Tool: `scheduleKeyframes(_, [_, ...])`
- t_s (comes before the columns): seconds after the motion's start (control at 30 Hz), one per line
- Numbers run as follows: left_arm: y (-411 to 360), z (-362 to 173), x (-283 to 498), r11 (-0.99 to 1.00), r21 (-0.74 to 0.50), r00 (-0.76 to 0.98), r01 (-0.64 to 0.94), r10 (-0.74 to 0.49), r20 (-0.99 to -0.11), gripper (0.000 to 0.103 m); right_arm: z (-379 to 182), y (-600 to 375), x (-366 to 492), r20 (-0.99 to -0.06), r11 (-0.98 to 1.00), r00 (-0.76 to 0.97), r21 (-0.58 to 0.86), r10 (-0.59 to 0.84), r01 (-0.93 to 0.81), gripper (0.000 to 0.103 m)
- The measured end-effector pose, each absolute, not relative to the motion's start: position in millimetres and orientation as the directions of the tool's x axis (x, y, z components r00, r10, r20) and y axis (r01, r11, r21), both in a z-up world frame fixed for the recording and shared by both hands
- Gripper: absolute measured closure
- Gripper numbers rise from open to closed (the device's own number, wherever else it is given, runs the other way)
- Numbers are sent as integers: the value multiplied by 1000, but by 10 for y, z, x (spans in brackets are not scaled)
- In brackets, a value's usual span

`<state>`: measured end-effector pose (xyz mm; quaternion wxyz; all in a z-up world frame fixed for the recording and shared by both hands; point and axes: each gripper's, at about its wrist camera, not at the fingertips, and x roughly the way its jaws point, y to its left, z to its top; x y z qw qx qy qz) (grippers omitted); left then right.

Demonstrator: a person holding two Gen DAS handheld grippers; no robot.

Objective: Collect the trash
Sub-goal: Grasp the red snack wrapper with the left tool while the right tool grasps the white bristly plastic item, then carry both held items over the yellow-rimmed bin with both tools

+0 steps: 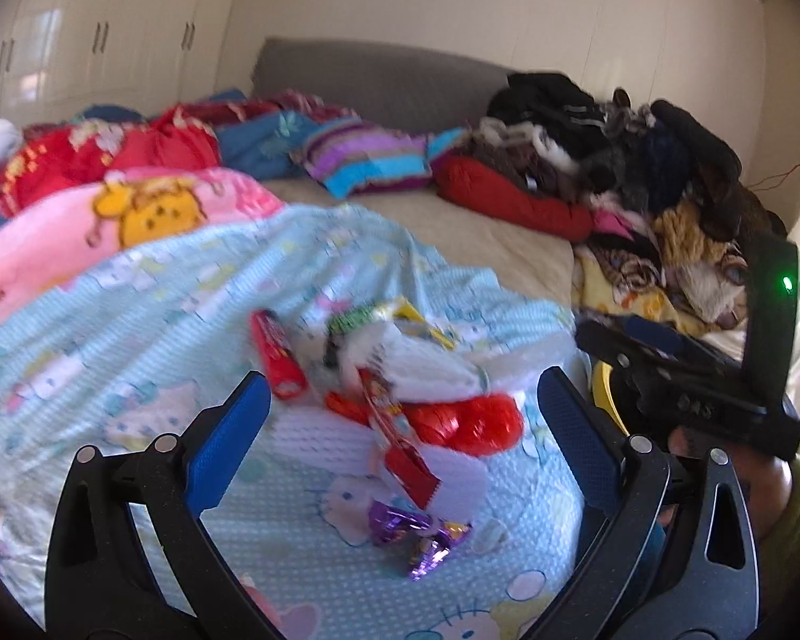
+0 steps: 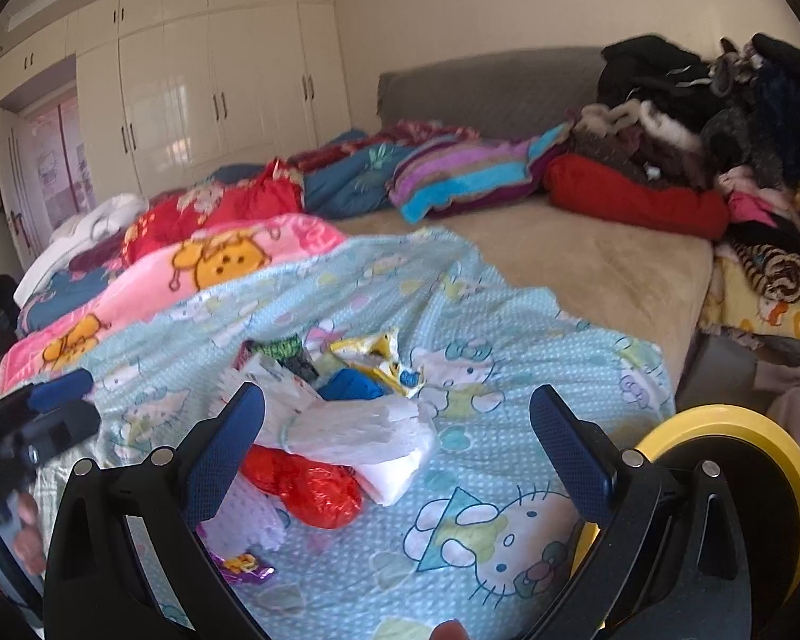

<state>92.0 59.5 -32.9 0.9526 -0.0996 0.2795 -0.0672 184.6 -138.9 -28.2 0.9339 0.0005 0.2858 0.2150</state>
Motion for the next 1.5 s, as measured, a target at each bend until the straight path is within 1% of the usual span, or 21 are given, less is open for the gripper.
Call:
scheduleKeyframes(0.07, [545,-432,971,967,-239,815,85,-206,-542,12,-340,-1365,1936,-556,901,721,137,414,-413,6])
scheduleKeyframes(0.1, [530,-476,983,967,-240,808,89,-212,-550,17,-362,-1363,1974,-560,899,715,146,419,-413,8])
scheduleKeyframes(0.13, [513,-521,999,966,-243,801,92,-217,-558,22,-383,-1354,2012,-565,895,706,156,428,-418,12])
scheduleKeyframes(0.2, [495,-597,1034,963,-254,786,88,-224,-576,27,-441,-1311,2099,-590,889,678,173,439,-424,21])
scheduleKeyframes(0.23, [493,-640,1051,960,-266,778,84,-230,-585,31,-480,-1286,2141,-605,883,658,186,448,-431,23])
scheduleKeyframes(0.3, [483,-696,1076,956,-282,764,78,-239,-600,33,-538,-1240,2181,-621,871,626,216,472,-442,27])
scheduleKeyframes(0.33, [479,-728,1082,952,-295,758,80,-250,-602,36,-562,-1214,2191,-627,863,610,230,485,-450,30])
scheduleKeyframes(0.37, [463,-740,1093,950,-300,756,83,-256,-603,45,-576,-1196,2194,-629,858,602,235,492,-456,31])
scheduleKeyframes(0.47, [438,-790,1120,948,-306,745,81,-262,-613,51,-608,-1136,2159,-623,832,574,256,532,-493,48])
scheduleKeyframes(0.5, [435,-816,1130,947,-311,740,78,-264,-619,56,-615,-1125,2145,-620,825,568,259,541,-502,59])
scheduleKeyframes(0.53, [438,-831,1133,947,-313,735,73,-263,-625,61,-621,-1120,2129,-618,821,564,263,547,-508,66])
scheduleKeyframes(0.57, [439,-855,1143,948,-312,729,64,-258,-634,64,-623,-1121,2103,-613,814,559,271,558,-514,70])
scheduleKeyframes(0.63, [470,-905,1160,947,-319,720,38,-248,-648,81,-614,-1125,2066,-602,804,555,284,574,-522,83])
scheduleKeyframes(0.67, [493,-929,1168,945,-325,717,23,-243,-654,83,-602,-1129,2036,-597,802,557,284,577,-526,87])
scheduleKeyframes(0.7, [512,-946,1171,942,-334,715,14,-244,-656,88,-588,-1134,2008,-590,801,564,280,578,-529,90])
scheduleKeyframes(0.73, [522,-956,1162,940,-342,715,10,-246,-654,97,-574,-1144,1975,-582,800,569,279,581,-531,92])
scheduleKeyframes(0.77, [521,-953,1146,942,-336,719,6,-237,-653,100,-556,-1161,1939,-571,799,576,280,584,-533,92])
scheduleKeyframes(0.93, [529,-854,1058,943,-333,743,19,-236,-626,103,-411,-1275,1775,-502,797,625,288,598,-531,93])
scheduleKeyframes(1.2, [465,-603,908,944,-326,785,47,-237,-572,103,-73,-1536,1543,-403,807,700,266,590,-527,93])
scheduleKeyframes(1.27, [454,-544,876,942,-331,791,56,-244,-561,103,-10,-1632,1497,-391,833,736,240,553,-499,93])
scheduleKeyframes(1.5, [273,-381,846,940,-321,799,115,-279,-532,103,76,-2045,1460,-379,883,798,236,469,-406,93])
